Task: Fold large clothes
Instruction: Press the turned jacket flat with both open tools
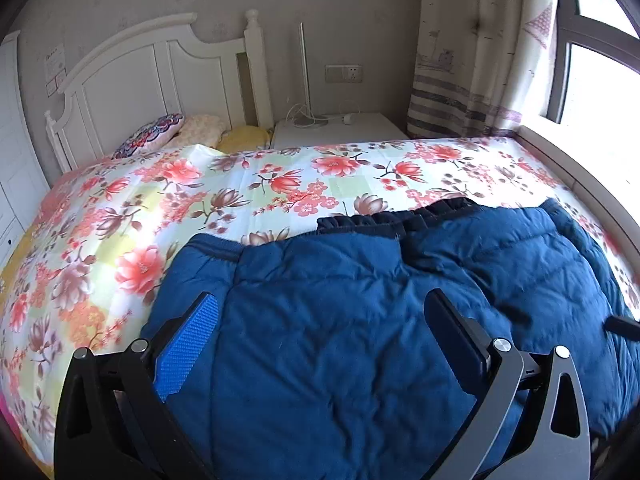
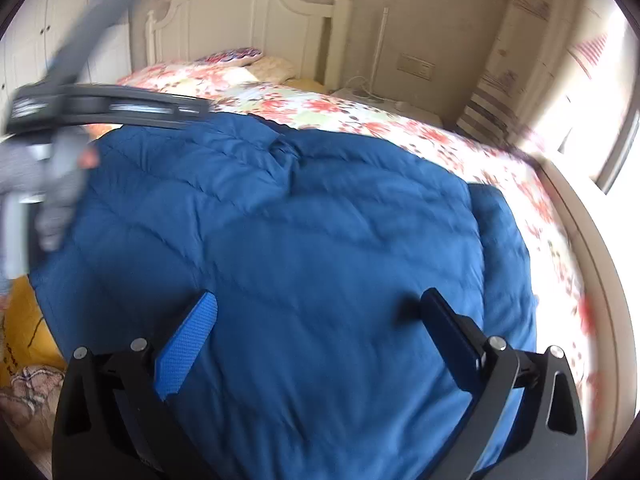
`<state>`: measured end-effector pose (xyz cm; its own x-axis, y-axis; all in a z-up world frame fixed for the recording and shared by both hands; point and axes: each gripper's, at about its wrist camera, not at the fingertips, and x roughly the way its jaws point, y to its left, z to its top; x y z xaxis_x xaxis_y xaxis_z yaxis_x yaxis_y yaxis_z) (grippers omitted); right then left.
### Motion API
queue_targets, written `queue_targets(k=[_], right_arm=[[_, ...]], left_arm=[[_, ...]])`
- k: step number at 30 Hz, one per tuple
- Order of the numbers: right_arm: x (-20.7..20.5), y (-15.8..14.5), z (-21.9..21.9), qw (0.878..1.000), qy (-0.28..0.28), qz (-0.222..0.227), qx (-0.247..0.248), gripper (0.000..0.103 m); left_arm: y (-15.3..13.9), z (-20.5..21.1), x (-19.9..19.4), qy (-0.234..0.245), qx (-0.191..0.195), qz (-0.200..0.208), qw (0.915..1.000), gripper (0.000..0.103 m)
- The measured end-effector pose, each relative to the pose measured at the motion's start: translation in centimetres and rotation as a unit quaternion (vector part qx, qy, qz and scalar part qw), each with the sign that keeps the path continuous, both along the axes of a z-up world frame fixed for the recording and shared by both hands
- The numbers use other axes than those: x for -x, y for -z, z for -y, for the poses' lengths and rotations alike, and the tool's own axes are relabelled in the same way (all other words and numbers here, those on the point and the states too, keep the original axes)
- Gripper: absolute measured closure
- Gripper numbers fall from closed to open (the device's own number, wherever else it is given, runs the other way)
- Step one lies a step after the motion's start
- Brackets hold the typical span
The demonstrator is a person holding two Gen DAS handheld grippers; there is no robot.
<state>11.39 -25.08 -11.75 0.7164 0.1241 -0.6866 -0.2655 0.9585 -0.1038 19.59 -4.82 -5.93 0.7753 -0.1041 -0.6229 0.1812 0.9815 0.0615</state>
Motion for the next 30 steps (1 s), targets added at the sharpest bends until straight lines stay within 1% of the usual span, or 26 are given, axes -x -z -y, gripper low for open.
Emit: queue_targets(k=[1, 2, 3, 5, 6, 7, 8, 9, 11, 13, 19, 26, 30], right_arm=[[0.4, 0.5, 0.5, 1.0, -0.002, 0.005, -0.01, 0.003], [0.7, 0.6, 0.6, 1.0, -0.003, 0.011, -0.008, 0.003], [0.8, 0.6, 0.5, 1.0, 0.002, 0.011, 0.003, 0.003], [1.0, 0.0, -0.5, 0.999, 0.022, 0.014, 0.03, 0.003], [1.5, -0.3, -1.3, 0.998, 0.019, 0.026, 0.045, 0.003], [1.9, -0.3, -2.2, 0.998, 0.012, 0.034, 0.058, 0.003], [2.1, -0.2, -2.6, 0.997, 0.008, 0.039, 0.07, 0.003], [2.4, 0.0, -3.1, 0.996, 0.007, 0.044, 0.082, 0.003], [2.2, 0.5, -3.1, 0.995, 0.013, 0.045, 0.089, 0.003], [2.1, 0.5, -3.2, 0.995, 0.018, 0.041, 0.087, 0.003], [2.2, 1.1, -4.1, 0.994, 0.021, 0.043, 0.101, 0.003], [2.8, 1.2, -3.9, 0.995, 0.022, 0.035, 0.09, 0.003], [3.0, 1.2, -4.2, 0.994, 0.022, 0.041, 0.1, 0.003]], left_arm=[[0.3, -0.4, 1.2, -0.001, -0.009, 0.0, 1.0, 0.004], [1.0, -0.7, 2.2, -0.005, -0.021, -0.008, 0.9997, 0.004], [1.8, -0.9, 2.8, -0.005, -0.031, -0.016, 0.9994, 0.004], [4.7, -1.4, 3.7, -0.02, -0.059, -0.041, 0.9972, 0.004], [5.7, -1.8, 3.9, -0.022, -0.06, -0.046, 0.9969, 0.004], [6.2, -2.2, 4.8, -0.021, -0.052, -0.023, 0.9982, 0.004], [6.4, -2.4, 5.4, -0.02, -0.053, -0.01, 0.9983, 0.004], [6.5, -2.4, 5.6, -0.02, -0.057, -0.009, 0.9981, 0.004], [6.4, -2.5, 5.5, -0.019, -0.056, -0.016, 0.9981, 0.004], [6.4, -2.5, 5.5, -0.021, -0.055, -0.019, 0.9981, 0.004], [6.5, -2.2, 5.6, -0.027, -0.063, -0.02, 0.9974, 0.004], [6.5, -1.9, 5.5, -0.036, -0.072, -0.026, 0.9964, 0.004], [6.4, -1.7, 5.6, -0.042, -0.076, -0.027, 0.9958, 0.004]])
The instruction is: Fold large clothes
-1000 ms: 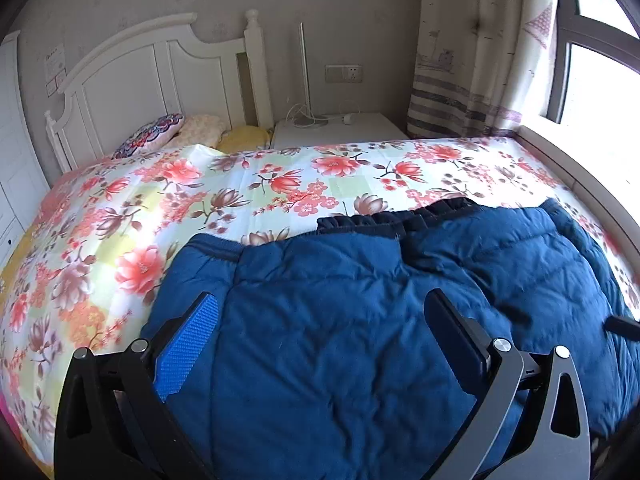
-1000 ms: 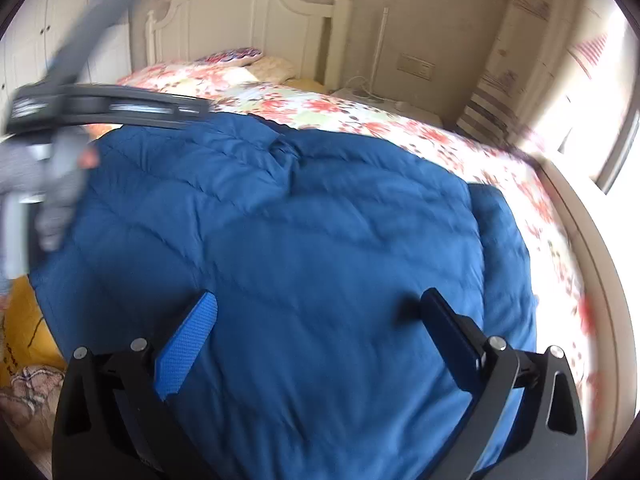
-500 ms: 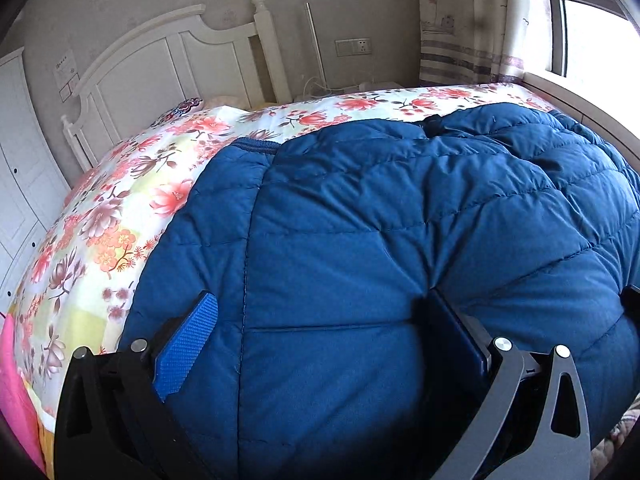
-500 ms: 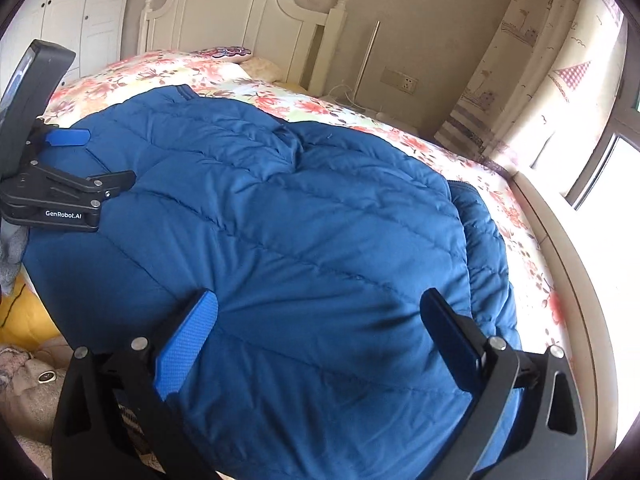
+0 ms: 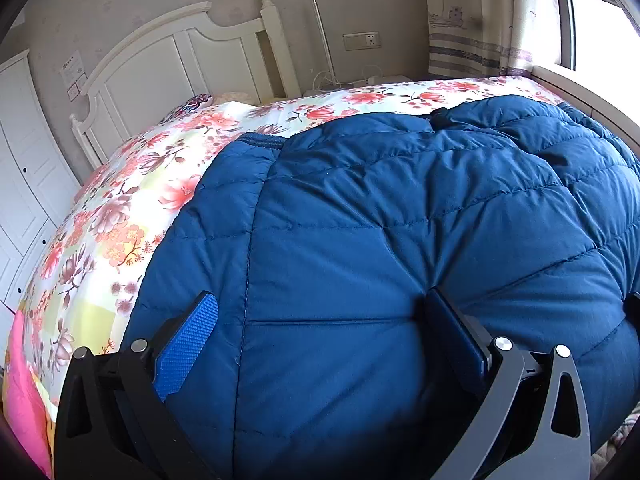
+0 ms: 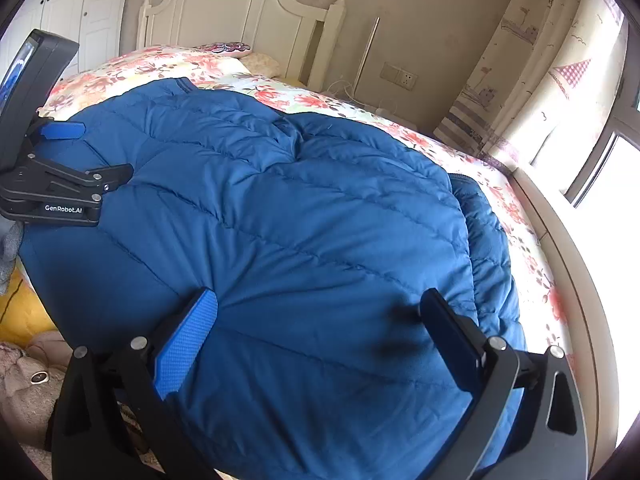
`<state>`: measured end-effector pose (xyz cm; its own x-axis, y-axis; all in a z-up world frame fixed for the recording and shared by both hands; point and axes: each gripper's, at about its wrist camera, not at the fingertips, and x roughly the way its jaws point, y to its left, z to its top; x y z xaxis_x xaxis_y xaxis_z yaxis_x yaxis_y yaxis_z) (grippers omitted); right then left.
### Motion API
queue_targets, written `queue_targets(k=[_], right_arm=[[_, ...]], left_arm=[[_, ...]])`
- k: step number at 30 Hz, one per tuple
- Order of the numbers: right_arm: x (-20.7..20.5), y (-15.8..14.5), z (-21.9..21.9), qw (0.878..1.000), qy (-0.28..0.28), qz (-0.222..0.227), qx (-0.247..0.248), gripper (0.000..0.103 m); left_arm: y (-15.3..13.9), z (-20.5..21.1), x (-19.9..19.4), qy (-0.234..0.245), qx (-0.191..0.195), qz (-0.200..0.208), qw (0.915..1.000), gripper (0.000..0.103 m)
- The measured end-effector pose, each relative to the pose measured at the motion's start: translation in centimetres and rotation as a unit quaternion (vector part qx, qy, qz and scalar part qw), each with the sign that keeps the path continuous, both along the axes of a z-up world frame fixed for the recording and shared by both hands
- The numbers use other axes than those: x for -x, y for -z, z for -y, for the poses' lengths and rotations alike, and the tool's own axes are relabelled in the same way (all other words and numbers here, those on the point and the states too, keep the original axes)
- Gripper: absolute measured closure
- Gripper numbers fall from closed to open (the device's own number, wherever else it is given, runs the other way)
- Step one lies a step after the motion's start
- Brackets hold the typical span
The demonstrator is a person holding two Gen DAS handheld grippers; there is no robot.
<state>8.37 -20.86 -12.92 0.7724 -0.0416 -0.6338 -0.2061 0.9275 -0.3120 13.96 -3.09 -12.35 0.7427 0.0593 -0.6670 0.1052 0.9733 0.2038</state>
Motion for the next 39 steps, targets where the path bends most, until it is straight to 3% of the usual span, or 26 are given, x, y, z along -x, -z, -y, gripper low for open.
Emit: queue_targets(k=[2, 4, 8, 9, 11, 13, 16, 18, 19, 21, 22, 26, 28, 31, 35, 39], right_arm=[[0.8, -0.8, -0.1, 1.0, -0.01, 0.013, -0.003, 0.003], [2.1, -1.9, 0.7, 0.998, -0.033, 0.021, -0.054, 0.003], [2.6, -1.1, 4.4, 0.993, 0.004, 0.024, -0.116, 0.003], [2.2, -0.3, 5.5, 0.992, 0.015, 0.011, -0.125, 0.003], [2.6, 1.0, 7.4, 0.986, -0.025, 0.016, -0.165, 0.002], [3.3, 0.5, 7.5, 0.989, -0.025, 0.019, -0.148, 0.003], [4.8, -0.8, 9.9, 0.984, 0.018, 0.06, -0.169, 0.003], [4.5, 0.1, 12.6, 0.983, 0.06, 0.045, -0.168, 0.003], [4.2, 1.0, 13.6, 0.982, 0.061, 0.028, -0.177, 0.003], [4.1, 2.4, 15.4, 0.969, 0.053, 0.006, -0.242, 0.003], [4.0, 2.5, 15.9, 0.963, 0.06, -0.005, -0.264, 0.003], [4.8, 1.0, 15.7, 0.967, 0.082, 0.007, -0.242, 0.003], [6.0, 0.4, 17.3, 0.954, 0.099, 0.012, -0.281, 0.003], [8.8, 0.8, 21.0, 0.921, 0.121, 0.003, -0.369, 0.003], [12.3, 3.0, 22.2, 0.89, 0.095, -0.038, -0.444, 0.009], [11.8, 4.2, 21.1, 0.878, 0.074, -0.057, -0.468, 0.015]], left_arm=[[-0.7, 0.2, 0.6, -0.022, 0.004, -0.006, 0.9997, 0.004], [-1.9, 1.1, 2.7, 0.016, 0.037, 0.011, 0.9991, 0.004], [-0.8, 3.7, 4.5, 0.061, -0.009, 0.018, 0.9979, 0.004], [-0.3, 3.5, 4.3, 0.062, 0.003, 0.013, 0.998, 0.004], [0.2, 2.0, 3.6, 0.069, 0.056, 0.002, 0.9961, 0.004], [-0.1, 1.9, 3.7, 0.072, 0.052, -0.002, 0.996, 0.004], [-2.0, 0.2, 5.1, 0.056, 0.07, 0.037, 0.9953, 0.004], [-2.5, -2.3, 5.1, 0.024, 0.083, 0.052, 0.9949, 0.004], [-2.3, -3.3, 4.5, 0.01, 0.086, 0.045, 0.9953, 0.004], [-0.2, -5.9, 2.9, -0.032, 0.085, 0.008, 0.9959, 0.004], [0.5, -6.8, 2.8, -0.023, 0.1, 0.009, 0.9947, 0.004], [-0.2, -6.1, 3.5, -0.031, 0.079, 0.013, 0.9963, 0.005], [-1.6, -5.9, 4.4, -0.02, 0.096, 0.029, 0.9948, 0.005], [-3.5, -5.2, 5.0, -0.008, 0.089, 0.056, 0.9944, 0.005], [-3.4, -3.0, 2.9, 0.008, 0.079, 0.044, 0.9958, 0.005], [-0.5, -1.3, 0.8, 0.013, 0.064, 0.006, 0.9978, 0.004]])
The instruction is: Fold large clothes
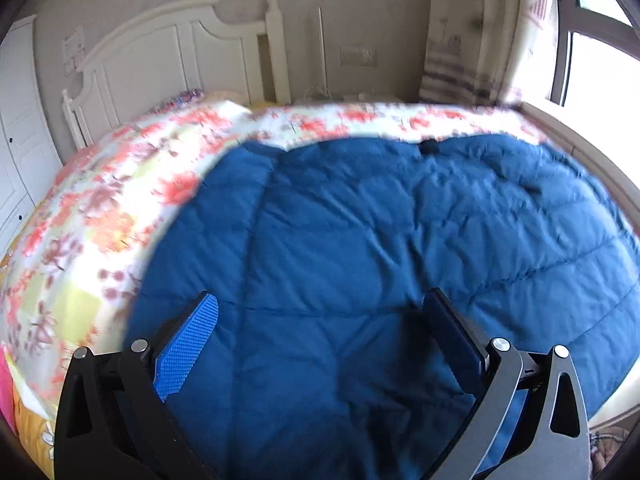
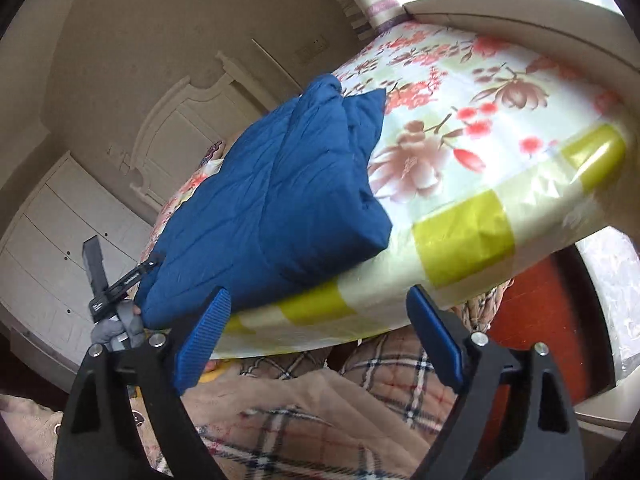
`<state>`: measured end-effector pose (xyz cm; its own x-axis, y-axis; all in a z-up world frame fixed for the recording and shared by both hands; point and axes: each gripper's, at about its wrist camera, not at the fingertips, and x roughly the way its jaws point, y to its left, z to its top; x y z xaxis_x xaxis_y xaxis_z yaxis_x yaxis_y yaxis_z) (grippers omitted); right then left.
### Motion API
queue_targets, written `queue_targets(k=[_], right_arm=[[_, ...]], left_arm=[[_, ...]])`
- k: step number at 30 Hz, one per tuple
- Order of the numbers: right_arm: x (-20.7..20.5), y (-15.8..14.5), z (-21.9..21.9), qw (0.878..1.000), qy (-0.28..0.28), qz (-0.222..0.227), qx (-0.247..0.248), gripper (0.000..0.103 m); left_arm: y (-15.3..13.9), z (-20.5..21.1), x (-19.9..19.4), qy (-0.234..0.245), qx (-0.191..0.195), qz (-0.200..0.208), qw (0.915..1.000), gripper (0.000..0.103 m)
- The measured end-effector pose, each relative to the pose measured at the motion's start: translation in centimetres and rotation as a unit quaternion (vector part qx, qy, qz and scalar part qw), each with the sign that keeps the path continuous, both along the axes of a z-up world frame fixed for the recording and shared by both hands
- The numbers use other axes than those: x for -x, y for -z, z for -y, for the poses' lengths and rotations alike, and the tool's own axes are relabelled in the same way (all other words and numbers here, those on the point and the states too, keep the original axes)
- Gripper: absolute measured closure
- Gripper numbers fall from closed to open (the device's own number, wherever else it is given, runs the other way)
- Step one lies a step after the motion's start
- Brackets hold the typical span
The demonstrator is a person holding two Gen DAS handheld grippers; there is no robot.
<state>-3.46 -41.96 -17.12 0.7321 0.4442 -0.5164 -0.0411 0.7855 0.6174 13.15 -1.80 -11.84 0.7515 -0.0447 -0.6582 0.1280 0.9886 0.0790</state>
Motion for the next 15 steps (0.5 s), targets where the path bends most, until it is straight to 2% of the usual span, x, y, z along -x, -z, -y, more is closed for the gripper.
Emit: queue_targets(k=[2, 10, 15], right_arm=[[-1.2, 0.1, -0.8, 1.0, -0.011, 0.003, -0.004, 0.015], [-6.2, -0.9, -3.3, 1.0, -0.013, 0.013, 0.001, 0.011], [-10.2, -2.7, -6.6, 0.999, 0.017, -0.006, 0.051, 0.011]], left_arm=[[0.5, 0.3, 0.2, 0.004, -0.017, 0.015, 0.9997, 0.004], [1.1, -0.3, 0.5, 0.016, -0.003, 0.015, 0.9998, 0.004], [1.1, -0.2, 0.5, 0.015, -0.005, 0.015, 0.9998, 0.004]])
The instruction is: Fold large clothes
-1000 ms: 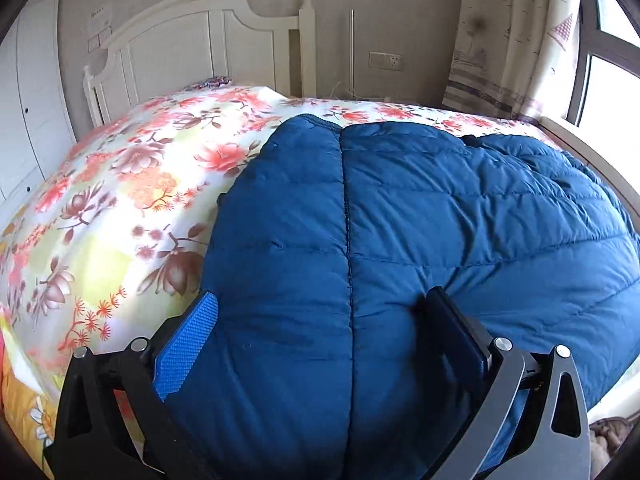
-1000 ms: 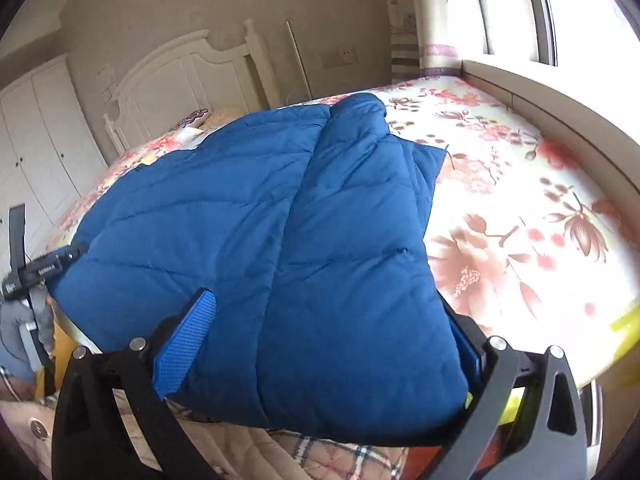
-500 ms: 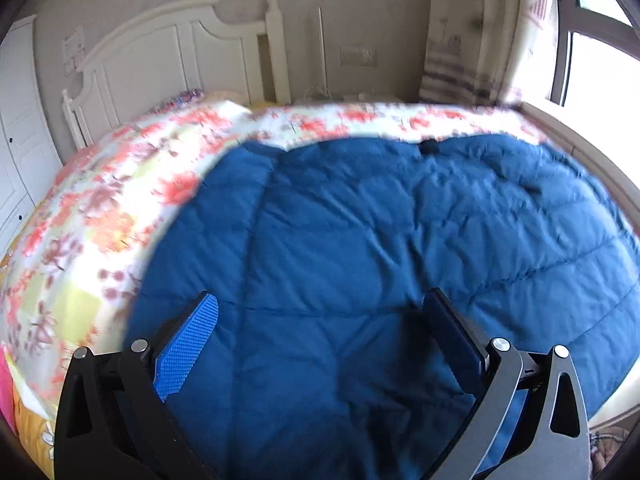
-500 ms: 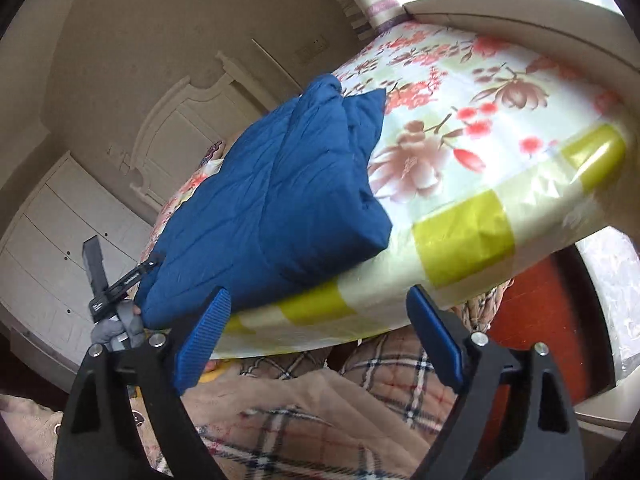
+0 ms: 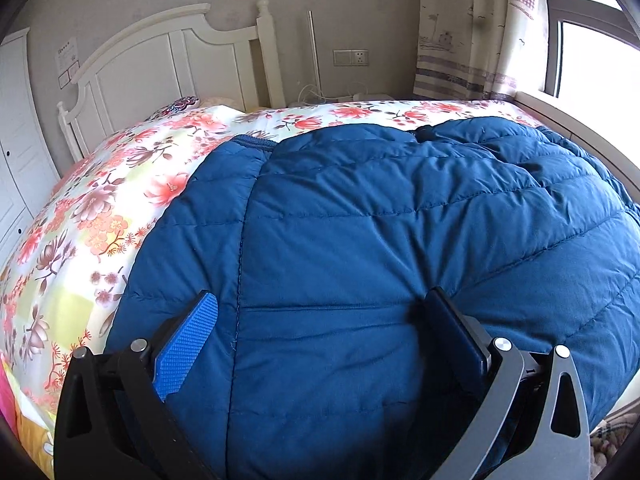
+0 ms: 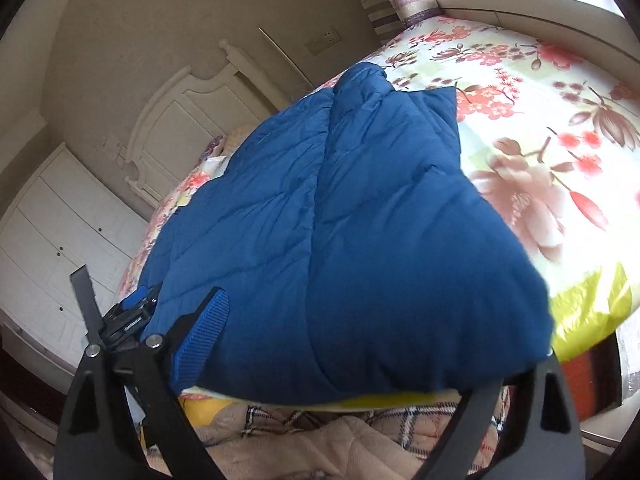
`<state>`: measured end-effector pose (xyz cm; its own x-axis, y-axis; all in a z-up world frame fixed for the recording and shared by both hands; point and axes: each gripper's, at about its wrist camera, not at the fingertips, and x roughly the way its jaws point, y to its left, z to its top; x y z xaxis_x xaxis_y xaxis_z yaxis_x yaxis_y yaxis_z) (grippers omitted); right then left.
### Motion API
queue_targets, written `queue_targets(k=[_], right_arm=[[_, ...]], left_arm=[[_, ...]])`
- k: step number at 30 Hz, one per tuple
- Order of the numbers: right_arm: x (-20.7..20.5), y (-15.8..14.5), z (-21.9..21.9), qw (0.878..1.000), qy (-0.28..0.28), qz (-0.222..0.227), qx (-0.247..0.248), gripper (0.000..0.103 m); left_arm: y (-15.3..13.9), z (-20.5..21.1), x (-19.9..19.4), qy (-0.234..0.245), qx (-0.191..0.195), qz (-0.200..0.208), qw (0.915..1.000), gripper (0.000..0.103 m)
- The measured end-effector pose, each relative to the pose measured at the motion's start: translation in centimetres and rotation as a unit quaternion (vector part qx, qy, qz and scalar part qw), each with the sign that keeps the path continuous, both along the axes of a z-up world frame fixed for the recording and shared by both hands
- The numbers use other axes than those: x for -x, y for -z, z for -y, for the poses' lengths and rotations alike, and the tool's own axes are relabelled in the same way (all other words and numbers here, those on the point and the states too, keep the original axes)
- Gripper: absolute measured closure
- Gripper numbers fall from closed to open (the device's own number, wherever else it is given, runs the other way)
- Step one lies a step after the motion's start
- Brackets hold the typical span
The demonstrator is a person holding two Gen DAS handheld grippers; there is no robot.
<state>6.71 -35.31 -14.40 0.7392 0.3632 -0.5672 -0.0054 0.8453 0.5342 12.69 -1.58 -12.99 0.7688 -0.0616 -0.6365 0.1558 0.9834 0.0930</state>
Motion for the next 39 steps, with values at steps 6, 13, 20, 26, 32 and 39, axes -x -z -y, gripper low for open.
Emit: queue_targets(k=[6, 13, 20, 26, 32, 39], right_arm=[[-3.2, 0.0, 0.9, 0.995, 0.046, 0.059, -0.066, 0.058], [-1.2, -1.6, 0.0, 0.991, 0.038, 0.121, -0.032, 0.066], [-0.2, -5.2, -2.4, 0.985, 0.017, 0.168, 0.042, 0.066], [0.5, -11.1, -9.0, 0.958, -0.023, 0.234, 0.165, 0.066], [0.3, -13.4, -26.6, 0.864, -0.169, 0.32, 0.349, 0.066], [0.8, 1.1, -44.4, 0.646, -0.305, 0.286, 0.639, 0.061]], left_arm=[[-2.8, 0.9, 0.1, 0.016, 0.014, -0.017, 0.9996, 0.005], [-6.8, 6.6, -5.0, 0.009, -0.02, 0.0, 0.9998, 0.005], [-2.0, 10.9, -6.4, 0.029, -0.079, -0.026, 0.9961, 0.005], [-7.1, -0.2, -2.4, -0.009, 0.11, 0.034, 0.9933, 0.01], [-12.5, -13.6, 2.4, -0.112, 0.148, 0.117, 0.9756, 0.01], [-15.2, -20.8, 6.1, -0.137, 0.116, 0.142, 0.9734, 0.01]])
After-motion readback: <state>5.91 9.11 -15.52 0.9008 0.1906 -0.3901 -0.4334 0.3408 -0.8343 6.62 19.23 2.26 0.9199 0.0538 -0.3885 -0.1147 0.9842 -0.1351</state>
